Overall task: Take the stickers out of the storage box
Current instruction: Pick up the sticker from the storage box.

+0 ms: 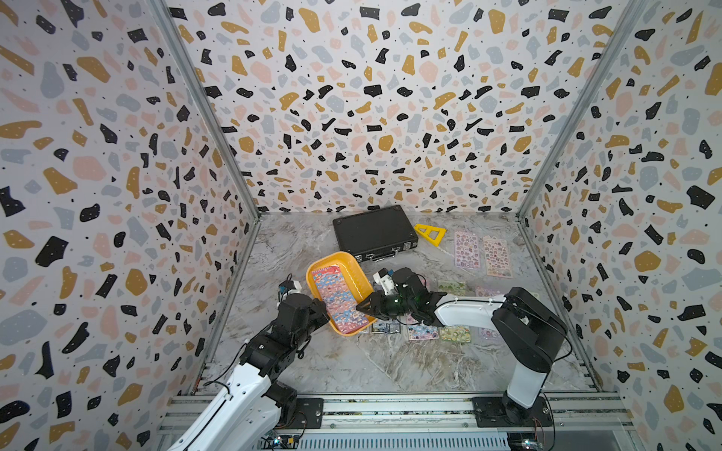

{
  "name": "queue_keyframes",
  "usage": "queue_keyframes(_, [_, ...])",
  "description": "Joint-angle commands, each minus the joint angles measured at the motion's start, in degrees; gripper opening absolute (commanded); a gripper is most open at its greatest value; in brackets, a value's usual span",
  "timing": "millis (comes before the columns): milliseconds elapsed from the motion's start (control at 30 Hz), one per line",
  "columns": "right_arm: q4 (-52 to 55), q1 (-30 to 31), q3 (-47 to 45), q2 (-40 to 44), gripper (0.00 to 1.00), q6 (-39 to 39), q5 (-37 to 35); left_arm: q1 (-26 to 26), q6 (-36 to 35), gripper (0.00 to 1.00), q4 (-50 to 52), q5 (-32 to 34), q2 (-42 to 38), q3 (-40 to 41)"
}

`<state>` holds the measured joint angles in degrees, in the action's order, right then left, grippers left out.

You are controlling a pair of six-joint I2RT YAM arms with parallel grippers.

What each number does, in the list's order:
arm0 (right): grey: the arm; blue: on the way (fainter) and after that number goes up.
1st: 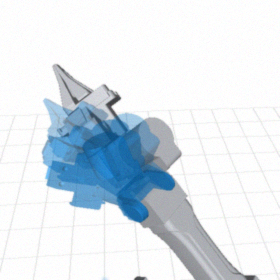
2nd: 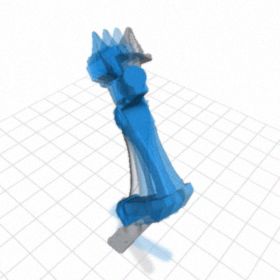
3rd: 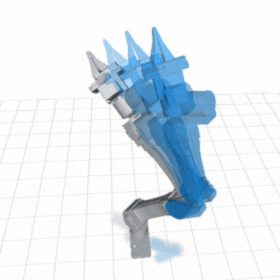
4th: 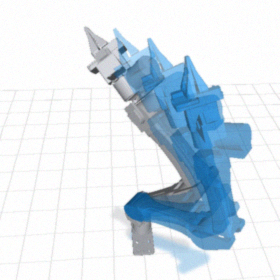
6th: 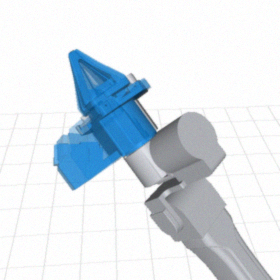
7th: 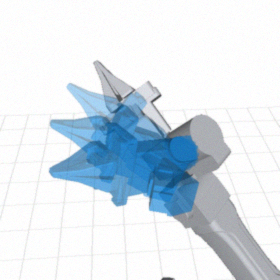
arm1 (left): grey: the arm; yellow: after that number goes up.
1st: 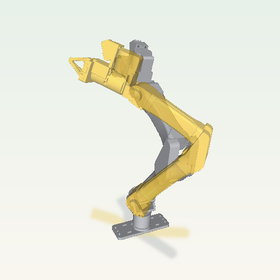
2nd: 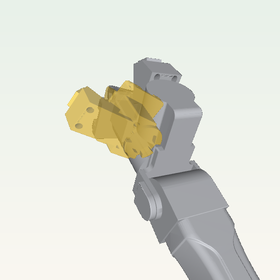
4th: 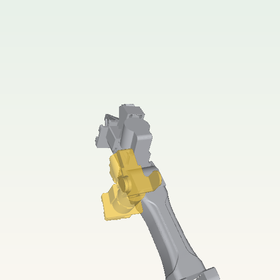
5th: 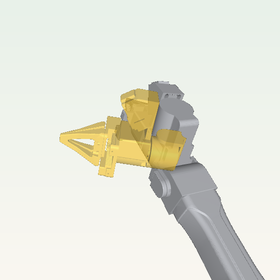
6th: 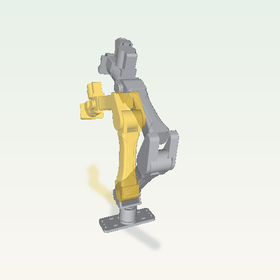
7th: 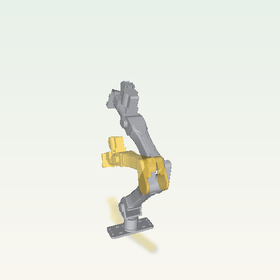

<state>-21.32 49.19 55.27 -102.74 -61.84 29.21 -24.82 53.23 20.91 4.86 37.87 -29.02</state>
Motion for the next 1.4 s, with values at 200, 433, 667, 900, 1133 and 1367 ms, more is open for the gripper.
queue_keyframes(200, [19.3,1.26,4.06,4.63,0.42,12.99,-13.89,-0.24,-2.21,0.0,-19.63,-9.57,-3.36,3.6])
queue_keyframes(433, [18.45,1.43,5.51,2.26,0.47,13.67,-10.14,-0.24,-2.78,0.0,-22.2,-11.81,-5.06,4.57])
queue_keyframes(667, [7.8,0.97,1.58,3.85,0.41,9.4,-2.56,-0.25,-2.78,0.0,-22.1,-11.27,-5.53,5.01])
queue_keyframes(900, [-5.3,-0.08,-3.14,4.64,0.32,1.63,4.24,-0.15,-2.45,0.0,-19.35,-9.15,-4.07,2.97])
queue_keyframes(1133, [-11.33,-0.87,-5.85,5.24,0.12,-2.39,6.59,-0.14,-1.75,0.0,-18.19,-8.2,-2.67,1.88])
queue_keyframes(1367, [-11.26,-0.96,-6.86,7.07,0.0,-3.09,7.78,-0.09,-2.03,0.0,-14.71,-7.1,-1.61,-0.54])
